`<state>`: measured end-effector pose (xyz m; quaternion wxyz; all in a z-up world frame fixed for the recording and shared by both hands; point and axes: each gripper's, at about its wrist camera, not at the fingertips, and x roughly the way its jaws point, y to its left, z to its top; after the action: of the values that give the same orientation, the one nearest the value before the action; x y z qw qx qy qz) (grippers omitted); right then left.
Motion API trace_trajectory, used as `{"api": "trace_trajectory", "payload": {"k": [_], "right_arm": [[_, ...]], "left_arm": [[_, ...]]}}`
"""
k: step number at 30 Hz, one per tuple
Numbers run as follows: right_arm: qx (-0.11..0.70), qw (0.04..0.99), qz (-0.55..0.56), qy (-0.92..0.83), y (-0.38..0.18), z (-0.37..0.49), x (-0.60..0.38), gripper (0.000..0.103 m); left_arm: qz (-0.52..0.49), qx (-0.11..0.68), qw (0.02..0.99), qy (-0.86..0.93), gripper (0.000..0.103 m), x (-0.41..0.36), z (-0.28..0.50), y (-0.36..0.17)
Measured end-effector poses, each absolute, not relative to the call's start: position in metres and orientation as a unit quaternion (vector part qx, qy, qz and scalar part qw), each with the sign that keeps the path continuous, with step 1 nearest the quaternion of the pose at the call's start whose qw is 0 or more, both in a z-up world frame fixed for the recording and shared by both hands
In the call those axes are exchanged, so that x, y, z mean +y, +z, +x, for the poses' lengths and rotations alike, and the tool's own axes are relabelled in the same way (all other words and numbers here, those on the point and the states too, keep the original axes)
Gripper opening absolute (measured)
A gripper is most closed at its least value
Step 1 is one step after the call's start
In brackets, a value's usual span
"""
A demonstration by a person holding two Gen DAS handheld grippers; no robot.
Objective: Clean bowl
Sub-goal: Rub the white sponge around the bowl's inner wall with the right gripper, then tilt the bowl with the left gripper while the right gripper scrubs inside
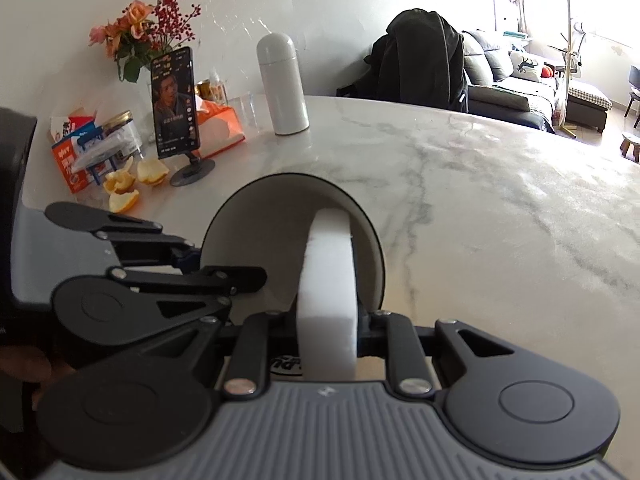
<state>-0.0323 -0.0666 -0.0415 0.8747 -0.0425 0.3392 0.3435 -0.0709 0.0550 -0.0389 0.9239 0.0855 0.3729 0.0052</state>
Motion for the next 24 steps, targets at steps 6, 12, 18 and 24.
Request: {"api": "trace_trajectory", "payload": {"k": [6, 12, 18, 24], "right_arm": [[0.348, 0.868, -0.042, 0.351, -0.047, -0.033, -0.063, 0.022], [0.357, 0.859, -0.038, 0.365, -0.054, -0.035, -0.058, 0.022], [0.364, 0.854, -0.044, 0.368, -0.059, -0.036, -0.055, 0.022], [0.361, 0.856, -0.052, 0.367, -0.06, -0.036, -0.053, 0.022]], "left_arm": [[0.082, 0.374, 0.924, 0.002, 0.016, 0.057, -0.071, -0.039], [0.071, 0.382, 0.921, -0.011, 0.017, 0.063, -0.068, -0.037], [0.073, 0.365, 0.928, -0.027, 0.019, 0.062, -0.064, -0.022], [0.11, 0.341, 0.933, -0.036, 0.021, 0.049, -0.057, -0.007]]}}
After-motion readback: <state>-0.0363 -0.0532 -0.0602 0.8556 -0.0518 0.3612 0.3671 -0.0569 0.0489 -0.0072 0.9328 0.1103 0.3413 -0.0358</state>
